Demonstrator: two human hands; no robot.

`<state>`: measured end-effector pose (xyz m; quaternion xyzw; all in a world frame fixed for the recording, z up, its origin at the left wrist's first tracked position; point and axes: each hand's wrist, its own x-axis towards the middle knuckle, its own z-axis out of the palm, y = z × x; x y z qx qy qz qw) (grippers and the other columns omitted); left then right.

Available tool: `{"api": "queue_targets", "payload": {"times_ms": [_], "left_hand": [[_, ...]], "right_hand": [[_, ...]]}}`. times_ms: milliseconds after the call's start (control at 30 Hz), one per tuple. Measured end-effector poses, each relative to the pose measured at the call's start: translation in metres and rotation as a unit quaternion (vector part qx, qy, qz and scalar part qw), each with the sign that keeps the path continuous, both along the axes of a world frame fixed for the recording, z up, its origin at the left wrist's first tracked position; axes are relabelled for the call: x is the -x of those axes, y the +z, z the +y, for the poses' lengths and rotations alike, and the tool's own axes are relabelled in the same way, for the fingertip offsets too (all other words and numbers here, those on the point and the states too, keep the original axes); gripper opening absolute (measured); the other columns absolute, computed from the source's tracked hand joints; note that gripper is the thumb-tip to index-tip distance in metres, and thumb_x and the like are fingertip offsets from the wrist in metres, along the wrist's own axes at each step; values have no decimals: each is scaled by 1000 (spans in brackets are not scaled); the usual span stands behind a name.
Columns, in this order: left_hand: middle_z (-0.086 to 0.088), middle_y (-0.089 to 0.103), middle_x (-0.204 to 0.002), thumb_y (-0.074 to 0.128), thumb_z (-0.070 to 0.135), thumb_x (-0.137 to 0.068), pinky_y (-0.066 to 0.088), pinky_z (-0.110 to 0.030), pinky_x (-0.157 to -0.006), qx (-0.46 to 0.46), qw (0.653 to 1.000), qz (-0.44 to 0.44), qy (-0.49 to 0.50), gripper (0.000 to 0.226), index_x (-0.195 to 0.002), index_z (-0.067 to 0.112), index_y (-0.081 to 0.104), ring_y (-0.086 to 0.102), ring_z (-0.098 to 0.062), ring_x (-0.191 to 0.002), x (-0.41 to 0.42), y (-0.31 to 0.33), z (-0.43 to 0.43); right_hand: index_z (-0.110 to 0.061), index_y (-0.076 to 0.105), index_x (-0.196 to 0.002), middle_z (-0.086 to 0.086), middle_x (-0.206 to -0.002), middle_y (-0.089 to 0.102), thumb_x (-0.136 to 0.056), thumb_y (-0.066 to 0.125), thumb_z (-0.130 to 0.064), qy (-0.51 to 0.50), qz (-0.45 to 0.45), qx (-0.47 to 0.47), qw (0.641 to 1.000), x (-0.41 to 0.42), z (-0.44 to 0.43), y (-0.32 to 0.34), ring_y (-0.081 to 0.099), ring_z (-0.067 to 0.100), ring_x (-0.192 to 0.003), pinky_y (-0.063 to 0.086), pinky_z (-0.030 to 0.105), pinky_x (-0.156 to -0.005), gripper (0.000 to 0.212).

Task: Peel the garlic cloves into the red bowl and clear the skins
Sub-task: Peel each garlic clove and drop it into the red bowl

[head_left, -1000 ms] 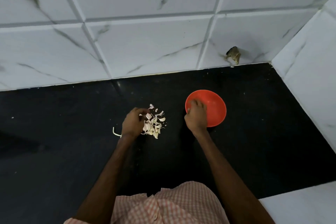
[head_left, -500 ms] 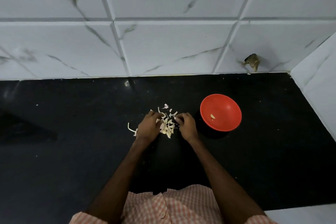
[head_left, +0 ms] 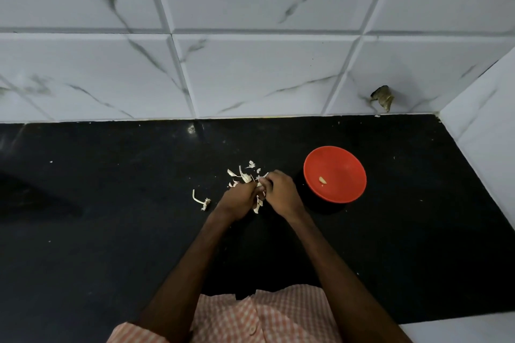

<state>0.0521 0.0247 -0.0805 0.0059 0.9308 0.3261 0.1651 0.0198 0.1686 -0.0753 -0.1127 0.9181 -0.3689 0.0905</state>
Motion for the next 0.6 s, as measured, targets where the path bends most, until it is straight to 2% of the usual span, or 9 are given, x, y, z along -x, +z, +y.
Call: {"api": "queue_targets", "payload": {"times_ms": [133, 200, 267, 333, 467, 533, 600], "left_hand": [[5, 61, -76, 35, 42, -108, 45, -37, -76, -45, 998, 2, 41, 42, -78, 21, 56, 57, -16, -75, 2, 2, -5], [7, 55, -63, 36, 37, -109, 42, -34, -67, -129, 990, -7, 58, 47, -67, 22, 51, 51, -12, -61, 2, 3, -4], [8, 47, -54, 36, 29, -110, 37, -27, -58, -274, 956, -28, 100, 50, -63, 16, 47, 42, -8, -51, 0, 4, 2], [11, 41, -49, 36, 27, -110, 30, -22, -51, -387, 909, -52, 146, 52, -60, 14, 43, 35, -5, -45, -2, 7, 8], [5, 32, -50, 35, 52, -105, 19, -18, -39, -451, 865, -117, 189, 54, -59, 25, 39, 24, -6, -43, -3, 15, 8], [5, 31, -48, 32, 54, -105, 16, -18, -38, -489, 837, -160, 185, 55, -58, 27, 41, 20, -6, -41, -4, 18, 5], [4, 30, -46, 32, 54, -105, 14, -18, -39, -525, 809, -189, 185, 55, -57, 27, 42, 19, -6, -39, -6, 20, 3]], "right_hand": [[-15, 62, -81, -1, -82, 62, -106, 46, -28, -18, -54, 25, 998, -1, -5, 10, 60, 16, -76, 49, 38, -72, 33], [-17, 59, -78, 1, -78, 65, -107, 41, -33, -31, -84, 46, 995, -3, -7, 15, 63, 19, -75, 52, 44, -74, 38], [-12, 63, -85, 4, -80, 67, -107, 41, -32, -32, -88, 46, 995, -4, -9, 18, 65, 21, -78, 52, 45, -75, 37], [-8, 62, -82, 6, -78, 65, -107, 44, -26, -40, -80, 62, 994, -3, -12, 22, 62, 23, -76, 50, 46, -74, 35], [-28, 46, -62, -9, -63, 50, -105, 46, -24, -52, -58, 72, 994, 2, -14, 33, 49, 14, -64, 42, 41, -68, 43], [-27, 43, -60, -8, -59, 47, -106, 46, -25, -60, -73, 105, 990, 4, -14, 37, 45, 12, -60, 42, 43, -66, 46], [-24, 45, -59, -7, -58, 47, -106, 46, -24, -61, -96, 127, 985, 3, -14, 39, 43, 10, -57, 40, 39, -64, 47]]}}
